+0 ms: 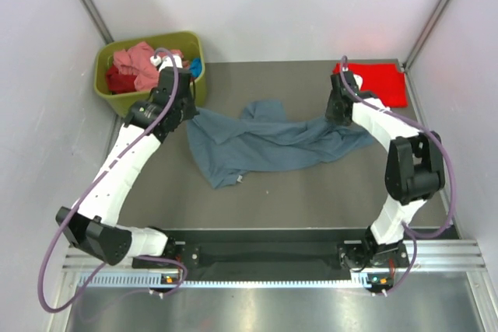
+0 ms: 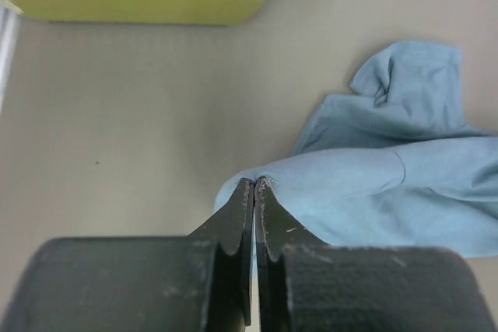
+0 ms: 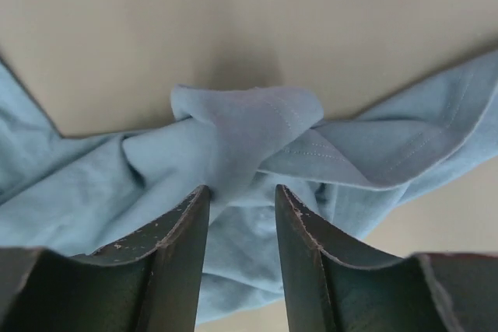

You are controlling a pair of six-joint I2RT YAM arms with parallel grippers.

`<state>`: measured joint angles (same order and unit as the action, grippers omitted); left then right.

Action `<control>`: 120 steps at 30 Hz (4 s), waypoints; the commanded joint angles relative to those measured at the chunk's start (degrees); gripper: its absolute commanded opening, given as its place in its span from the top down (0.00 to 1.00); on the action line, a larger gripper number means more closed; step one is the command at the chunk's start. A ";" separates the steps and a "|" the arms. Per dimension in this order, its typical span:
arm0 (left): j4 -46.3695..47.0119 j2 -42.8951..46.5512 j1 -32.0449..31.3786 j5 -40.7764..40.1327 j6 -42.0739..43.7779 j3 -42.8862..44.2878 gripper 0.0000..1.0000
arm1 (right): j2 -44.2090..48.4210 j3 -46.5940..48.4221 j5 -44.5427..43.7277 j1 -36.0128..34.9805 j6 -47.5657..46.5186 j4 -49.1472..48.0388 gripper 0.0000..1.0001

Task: Fold and stack the t-shirts
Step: Flatten the tshirt out

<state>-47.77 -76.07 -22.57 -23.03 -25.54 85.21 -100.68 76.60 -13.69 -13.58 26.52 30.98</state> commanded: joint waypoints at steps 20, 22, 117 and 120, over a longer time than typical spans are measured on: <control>4.53 -1.71 3.32 6.24 0.32 -5.49 1.00 | 0.49 -2.33 3.32 5.32 5.73 -9.88 0.74; 4.61 -1.53 3.32 6.33 0.32 -5.75 1.00 | -0.39 -2.24 3.58 5.50 6.00 -10.50 0.73; 2.69 -2.49 3.32 13.62 -0.12 10.83 1.00 | 12.34 5.29 2.62 7.78 3.71 -1.73 1.00; 0.84 -5.04 3.32 14.85 -0.30 21.11 1.00 | 18.58 10.91 0.25 7.87 4.06 4.60 1.00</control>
<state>-47.24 -80.97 -19.55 -9.58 -25.47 99.57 -91.05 79.68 -9.72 -6.52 30.63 28.71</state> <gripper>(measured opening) 0.012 0.010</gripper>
